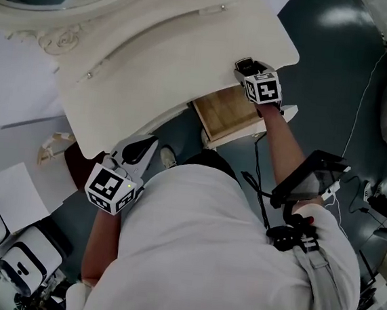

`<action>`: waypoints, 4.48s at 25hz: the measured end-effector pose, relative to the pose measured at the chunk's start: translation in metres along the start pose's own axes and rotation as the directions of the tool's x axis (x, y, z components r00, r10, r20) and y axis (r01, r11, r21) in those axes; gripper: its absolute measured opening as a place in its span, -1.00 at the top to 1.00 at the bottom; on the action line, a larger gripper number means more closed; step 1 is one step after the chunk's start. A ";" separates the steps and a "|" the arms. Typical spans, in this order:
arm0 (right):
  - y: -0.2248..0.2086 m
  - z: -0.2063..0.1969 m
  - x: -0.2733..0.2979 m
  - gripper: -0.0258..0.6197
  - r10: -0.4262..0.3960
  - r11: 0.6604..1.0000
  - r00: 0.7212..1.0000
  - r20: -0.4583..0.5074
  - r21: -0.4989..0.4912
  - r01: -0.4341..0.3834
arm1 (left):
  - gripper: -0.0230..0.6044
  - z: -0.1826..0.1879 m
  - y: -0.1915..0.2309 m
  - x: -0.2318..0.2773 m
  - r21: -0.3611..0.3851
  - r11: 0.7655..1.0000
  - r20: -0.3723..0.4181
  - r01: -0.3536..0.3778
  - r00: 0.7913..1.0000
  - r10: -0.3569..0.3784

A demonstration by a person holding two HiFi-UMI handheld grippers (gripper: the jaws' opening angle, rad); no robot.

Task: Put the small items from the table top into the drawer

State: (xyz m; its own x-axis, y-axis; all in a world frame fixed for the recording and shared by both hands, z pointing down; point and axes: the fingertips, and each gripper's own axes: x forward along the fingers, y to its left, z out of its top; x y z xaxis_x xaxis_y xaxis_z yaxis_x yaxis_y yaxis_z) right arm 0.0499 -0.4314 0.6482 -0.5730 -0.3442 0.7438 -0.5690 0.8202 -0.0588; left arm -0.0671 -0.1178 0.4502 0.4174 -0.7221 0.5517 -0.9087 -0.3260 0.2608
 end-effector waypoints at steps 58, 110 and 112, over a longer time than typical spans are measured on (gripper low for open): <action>0.089 -0.140 0.083 -0.11 0.117 0.971 0.927 -0.357 -0.157 -0.183 | 0.92 -0.033 0.005 -0.040 -0.125 0.984 -0.012 -0.124 0.992 0.124; 0.198 -0.134 -0.074 0.92 -0.005 0.997 0.970 -0.242 -0.072 -0.012 | 0.92 -0.069 0.030 -0.112 0.047 0.988 0.083 0.150 0.985 -0.154; 0.219 -0.134 -0.086 0.92 0.005 0.998 0.975 -0.221 -0.067 -0.020 | 0.92 -0.075 0.028 -0.119 0.059 0.985 0.083 0.161 0.983 -0.166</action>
State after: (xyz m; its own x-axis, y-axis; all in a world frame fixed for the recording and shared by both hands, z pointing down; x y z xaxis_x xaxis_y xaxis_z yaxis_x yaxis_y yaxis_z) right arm 0.0537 -0.1611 0.6606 -0.4315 -0.2308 0.8721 -0.5166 0.8557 -0.0291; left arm -0.1415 0.0051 0.4512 0.5600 -0.7062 0.4332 -0.8285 -0.4736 0.2988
